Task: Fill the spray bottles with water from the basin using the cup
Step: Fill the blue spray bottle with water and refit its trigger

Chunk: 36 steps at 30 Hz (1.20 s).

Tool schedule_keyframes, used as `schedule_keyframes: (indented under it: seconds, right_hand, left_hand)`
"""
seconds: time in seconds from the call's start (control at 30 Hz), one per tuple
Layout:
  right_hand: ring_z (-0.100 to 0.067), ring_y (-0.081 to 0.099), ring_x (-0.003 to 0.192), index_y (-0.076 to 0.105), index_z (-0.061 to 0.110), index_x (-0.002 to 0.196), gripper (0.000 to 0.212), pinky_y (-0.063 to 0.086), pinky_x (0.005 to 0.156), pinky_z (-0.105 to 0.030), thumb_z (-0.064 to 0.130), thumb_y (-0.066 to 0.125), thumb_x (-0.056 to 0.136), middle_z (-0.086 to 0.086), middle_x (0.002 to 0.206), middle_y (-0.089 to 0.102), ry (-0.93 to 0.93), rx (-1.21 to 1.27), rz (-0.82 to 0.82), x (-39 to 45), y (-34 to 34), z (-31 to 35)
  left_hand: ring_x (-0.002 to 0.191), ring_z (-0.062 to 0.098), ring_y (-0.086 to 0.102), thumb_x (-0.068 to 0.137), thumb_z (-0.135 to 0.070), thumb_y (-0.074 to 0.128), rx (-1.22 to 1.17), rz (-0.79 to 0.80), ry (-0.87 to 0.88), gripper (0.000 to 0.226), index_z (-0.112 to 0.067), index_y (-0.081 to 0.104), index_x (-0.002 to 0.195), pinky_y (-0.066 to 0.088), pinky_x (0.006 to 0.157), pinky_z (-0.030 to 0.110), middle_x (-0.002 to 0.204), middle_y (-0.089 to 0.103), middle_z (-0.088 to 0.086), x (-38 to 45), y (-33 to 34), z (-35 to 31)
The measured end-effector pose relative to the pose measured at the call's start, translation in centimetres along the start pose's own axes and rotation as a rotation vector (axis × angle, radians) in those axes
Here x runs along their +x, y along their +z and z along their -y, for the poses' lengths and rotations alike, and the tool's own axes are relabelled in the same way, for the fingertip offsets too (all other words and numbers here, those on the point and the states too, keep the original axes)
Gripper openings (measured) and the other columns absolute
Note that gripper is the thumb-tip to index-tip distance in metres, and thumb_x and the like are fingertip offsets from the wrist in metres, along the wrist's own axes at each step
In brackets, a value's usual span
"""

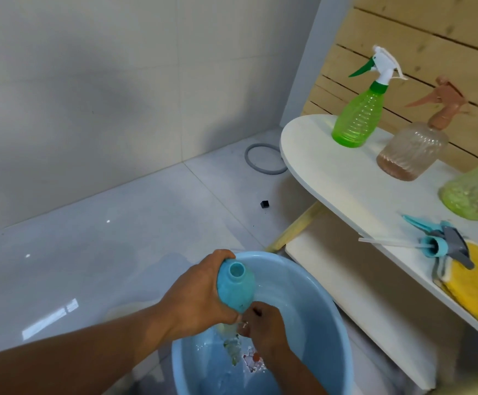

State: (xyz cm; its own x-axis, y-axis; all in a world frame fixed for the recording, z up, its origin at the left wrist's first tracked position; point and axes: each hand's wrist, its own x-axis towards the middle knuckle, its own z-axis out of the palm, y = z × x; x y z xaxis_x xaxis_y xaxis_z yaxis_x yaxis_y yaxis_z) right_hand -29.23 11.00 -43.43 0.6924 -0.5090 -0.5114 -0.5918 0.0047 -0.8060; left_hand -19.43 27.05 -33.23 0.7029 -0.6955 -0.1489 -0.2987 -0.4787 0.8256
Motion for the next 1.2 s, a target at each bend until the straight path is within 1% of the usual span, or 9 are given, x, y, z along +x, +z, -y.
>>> schedule_keyframes:
  seconds: [0.17,0.37,0.5,0.63,0.8,0.87,0.97,1.07,1.2]
  right_hand:
    - [-0.014,0.066,0.061,0.075,-0.001,0.085,0.019,0.061,0.068,-0.032,0.009,0.065,0.098,-0.004,0.064,0.069,0.095,0.363,-0.052,-2.6,-2.8,1.7]
    - [-0.016,0.05,0.06,0.074,0.001,0.085,0.02,0.062,0.072,-0.038,0.013,0.064,0.098,-0.005,0.063,0.052,0.01,0.414,-0.141,-5.1,-6.3,3.3]
    - [-0.01,0.051,0.056,0.073,-0.003,0.093,0.02,0.06,0.064,-0.03,0.015,0.066,0.097,-0.006,0.069,0.051,-0.026,0.444,-0.183,-6.9,-8.7,4.7]
    - [-0.008,0.053,0.056,0.071,-0.008,0.1,0.026,0.059,0.064,-0.027,0.018,0.07,0.095,-0.005,0.072,0.054,-0.078,0.447,-0.221,-8.7,-10.9,6.6]
    - [-0.001,0.059,0.054,0.07,0.0,0.099,0.019,0.057,0.071,-0.03,0.017,0.072,0.093,0.01,0.057,0.061,-0.187,0.415,-0.234,-11.8,-12.8,9.3]
    - [-0.001,0.063,0.058,0.069,0.0,0.097,0.019,0.057,0.067,-0.027,0.017,0.075,0.091,0.006,0.066,0.07,-0.242,0.388,-0.247,-13.0,-13.4,10.3]
    - [-0.01,0.074,0.08,0.07,-0.003,0.101,0.026,0.058,0.068,-0.027,0.018,0.077,0.088,-0.008,0.095,0.078,-0.284,0.351,-0.273,-14.3,-14.0,11.2]
    - [-0.017,0.075,0.096,0.07,-0.004,0.102,0.027,0.059,0.073,-0.029,0.018,0.077,0.088,-0.008,0.098,0.079,-0.322,0.305,-0.291,-15.8,-14.4,11.8]
    - [-0.018,0.074,0.094,0.073,0.0,0.098,0.02,0.06,0.071,-0.028,0.017,0.077,0.087,-0.007,0.096,0.079,-0.386,0.223,-0.315,-17.3,-14.9,12.6]
  left_hand:
    - [0.103,0.006,0.061,0.055,-0.04,0.095,0.013,0.011,0.005,0.089,-0.05,0.04,0.125,0.053,0.082,0.022,0.113,0.058,-0.023,-0.9,-0.1,0.2]
    - [0.095,0.005,0.062,0.053,-0.038,0.093,0.027,0.024,-0.003,0.085,-0.05,0.041,0.119,0.052,0.077,0.023,0.108,0.061,-0.02,-1.7,0.0,0.4]
    - [0.095,0.007,0.062,0.049,-0.043,0.093,0.042,0.044,0.005,0.086,-0.051,0.041,0.117,0.055,0.077,0.026,0.108,0.06,-0.019,-1.8,0.0,-0.2]
    - [0.097,0.007,0.062,0.047,-0.042,0.093,0.033,0.022,0.016,0.088,-0.048,0.043,0.119,0.058,0.08,0.033,0.11,0.059,-0.019,-1.9,-0.5,-1.1]
    - [0.103,0.01,0.06,0.042,-0.043,0.092,-0.045,-0.05,-0.004,0.096,-0.043,0.044,0.125,0.055,0.086,0.033,0.119,0.055,-0.014,-2.3,0.0,-1.4]
    - [0.104,0.011,0.058,0.04,-0.041,0.09,-0.087,-0.081,-0.005,0.095,-0.042,0.045,0.124,0.054,0.086,0.032,0.121,0.052,-0.012,-2.5,0.9,-1.4]
    - [0.106,0.015,0.056,0.039,-0.037,0.089,-0.154,-0.15,-0.014,0.093,-0.041,0.047,0.122,0.054,0.085,0.033,0.121,0.05,-0.008,-2.4,2.3,-1.9]
    - [0.106,0.018,0.056,0.042,-0.03,0.09,-0.224,-0.221,-0.027,0.089,-0.039,0.047,0.119,0.054,0.084,0.034,0.118,0.048,-0.008,-2.2,3.8,-3.0]
    - [0.104,0.017,0.056,0.045,-0.022,0.092,-0.297,-0.266,-0.04,0.088,-0.036,0.05,0.121,0.055,0.078,0.031,0.12,0.049,-0.008,-2.1,5.4,-3.3]
